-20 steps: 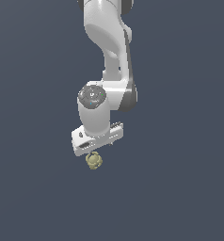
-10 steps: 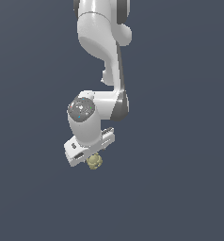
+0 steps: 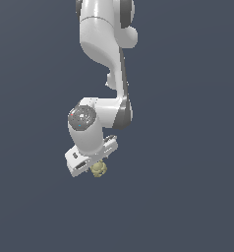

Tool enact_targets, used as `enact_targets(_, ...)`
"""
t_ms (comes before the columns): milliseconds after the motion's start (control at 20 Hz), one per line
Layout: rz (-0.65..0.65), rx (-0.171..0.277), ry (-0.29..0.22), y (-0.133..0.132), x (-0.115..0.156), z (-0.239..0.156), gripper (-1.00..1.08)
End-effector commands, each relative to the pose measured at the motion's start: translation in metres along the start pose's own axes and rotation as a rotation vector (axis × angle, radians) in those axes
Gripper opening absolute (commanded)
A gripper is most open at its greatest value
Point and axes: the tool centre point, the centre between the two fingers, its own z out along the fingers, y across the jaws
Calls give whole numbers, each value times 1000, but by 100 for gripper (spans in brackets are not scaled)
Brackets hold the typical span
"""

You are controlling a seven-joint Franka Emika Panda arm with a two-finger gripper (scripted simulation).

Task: Pick up the object and move it to a goal position.

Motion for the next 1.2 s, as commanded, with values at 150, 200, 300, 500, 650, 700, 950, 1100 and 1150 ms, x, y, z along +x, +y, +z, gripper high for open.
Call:
enact_targets(150,-2,0,0,0,0,15,100)
enact_targets(200,-2,0,0,0,0,20,100)
enact_targets(300,-3,0,0,-1,-1,33,100)
enact_targets(500,-5,0,0,-1,-1,49,100)
enact_targets(650,-5,0,0,0,0,51,100)
enact_targets(700,-5,0,0,0,0,50,100)
enact_targets(950,-5,0,0,0,0,50,-100)
enact_targets(1100,-5,0,0,0,0,50,-100)
enact_targets(1150,-5,0,0,0,0,50,-100)
